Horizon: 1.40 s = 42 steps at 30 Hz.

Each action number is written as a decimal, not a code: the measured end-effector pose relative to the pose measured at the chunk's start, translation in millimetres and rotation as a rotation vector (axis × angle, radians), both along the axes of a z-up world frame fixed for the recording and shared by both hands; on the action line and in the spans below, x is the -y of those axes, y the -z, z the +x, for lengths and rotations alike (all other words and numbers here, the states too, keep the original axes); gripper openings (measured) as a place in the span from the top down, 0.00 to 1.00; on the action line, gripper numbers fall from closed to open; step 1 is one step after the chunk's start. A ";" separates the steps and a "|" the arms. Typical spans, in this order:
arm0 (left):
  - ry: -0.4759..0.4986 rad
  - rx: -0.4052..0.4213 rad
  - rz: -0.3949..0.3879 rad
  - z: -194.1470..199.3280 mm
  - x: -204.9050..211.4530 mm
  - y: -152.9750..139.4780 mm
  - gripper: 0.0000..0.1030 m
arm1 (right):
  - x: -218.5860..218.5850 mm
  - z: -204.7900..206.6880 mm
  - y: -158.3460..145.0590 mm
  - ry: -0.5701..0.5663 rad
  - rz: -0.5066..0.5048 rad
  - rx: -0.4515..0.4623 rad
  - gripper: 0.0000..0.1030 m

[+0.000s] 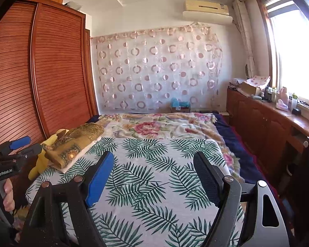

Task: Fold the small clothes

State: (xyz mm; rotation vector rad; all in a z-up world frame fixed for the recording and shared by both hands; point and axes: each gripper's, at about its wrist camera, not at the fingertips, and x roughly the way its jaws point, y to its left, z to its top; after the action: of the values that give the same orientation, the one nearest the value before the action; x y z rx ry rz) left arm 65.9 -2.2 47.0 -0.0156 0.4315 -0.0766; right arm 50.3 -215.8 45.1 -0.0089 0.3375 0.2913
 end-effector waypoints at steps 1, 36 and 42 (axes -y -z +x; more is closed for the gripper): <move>0.000 0.000 0.000 0.1 0.1 0.1 0.20 | 0.0 0.0 -0.3 0.002 0.000 0.001 0.21; 0.000 0.003 0.005 -1.9 1.0 2.1 0.20 | 13.1 1.4 -1.1 -0.005 -0.010 0.015 0.21; 0.000 0.003 0.004 -2.0 1.3 2.8 0.20 | 13.0 1.5 -1.5 -0.002 -0.010 0.017 0.21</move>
State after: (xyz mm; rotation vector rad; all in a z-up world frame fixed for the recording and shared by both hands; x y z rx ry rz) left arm 63.9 -3.5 44.2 -0.0120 0.4284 -0.0757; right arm 51.8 -228.8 46.6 -0.0216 0.3222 0.2909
